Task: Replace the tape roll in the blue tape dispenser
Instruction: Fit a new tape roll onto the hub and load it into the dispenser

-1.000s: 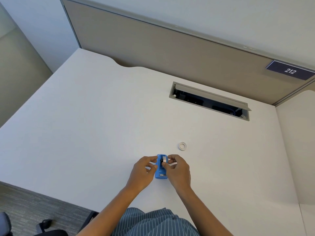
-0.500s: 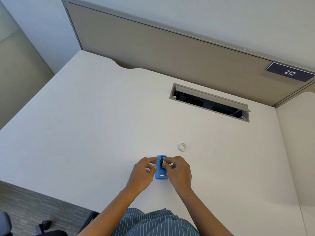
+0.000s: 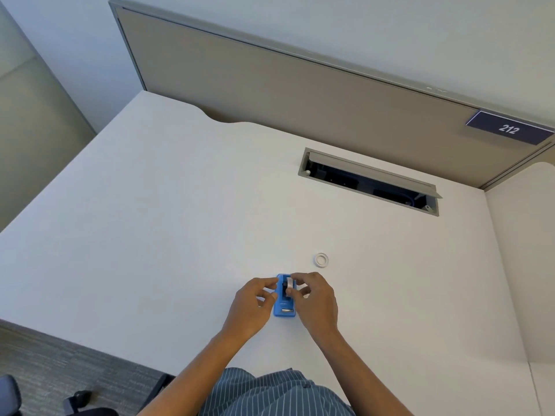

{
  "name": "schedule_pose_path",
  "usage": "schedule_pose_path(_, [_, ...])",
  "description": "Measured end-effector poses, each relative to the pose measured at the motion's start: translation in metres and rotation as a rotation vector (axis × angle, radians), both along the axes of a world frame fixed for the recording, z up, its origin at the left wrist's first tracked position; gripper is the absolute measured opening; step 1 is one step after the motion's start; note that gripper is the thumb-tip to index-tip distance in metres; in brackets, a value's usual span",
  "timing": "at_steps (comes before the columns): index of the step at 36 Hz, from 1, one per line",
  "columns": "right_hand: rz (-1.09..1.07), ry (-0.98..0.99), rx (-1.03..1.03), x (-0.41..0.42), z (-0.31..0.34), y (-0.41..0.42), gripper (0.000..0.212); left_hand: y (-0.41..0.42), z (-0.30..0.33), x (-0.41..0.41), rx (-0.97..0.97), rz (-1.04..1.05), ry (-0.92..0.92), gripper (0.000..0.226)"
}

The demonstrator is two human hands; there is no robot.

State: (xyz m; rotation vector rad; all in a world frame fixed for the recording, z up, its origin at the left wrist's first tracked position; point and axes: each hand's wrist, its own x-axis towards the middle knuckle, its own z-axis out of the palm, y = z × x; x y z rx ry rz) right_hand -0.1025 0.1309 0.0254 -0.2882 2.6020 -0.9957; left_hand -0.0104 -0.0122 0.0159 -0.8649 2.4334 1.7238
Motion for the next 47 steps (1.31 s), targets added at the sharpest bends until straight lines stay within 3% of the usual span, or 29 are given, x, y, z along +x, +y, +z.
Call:
schedule_pose_path(13, [0.079,0.047,0.066,-0.013,-0.004,0.001,0.007,0.000,0.001,0.002,0.003,-0.003,0.008,0.033])
schedule_pose_path(22, [0.112,0.070,0.153,-0.012,0.007,-0.002,0.010,0.001,0.002,0.002,-0.007,-0.005,0.008,0.033])
schedule_pose_path(32, [0.103,0.036,0.111,-0.009,0.006,-0.002,0.004,0.004,0.003,0.003,0.018,-0.008,0.012,0.034])
schedule_pose_path(47, [0.165,-0.008,0.085,-0.005,0.002,0.002,0.032,0.005,-0.002,0.003,0.013,-0.013,0.009,0.034])
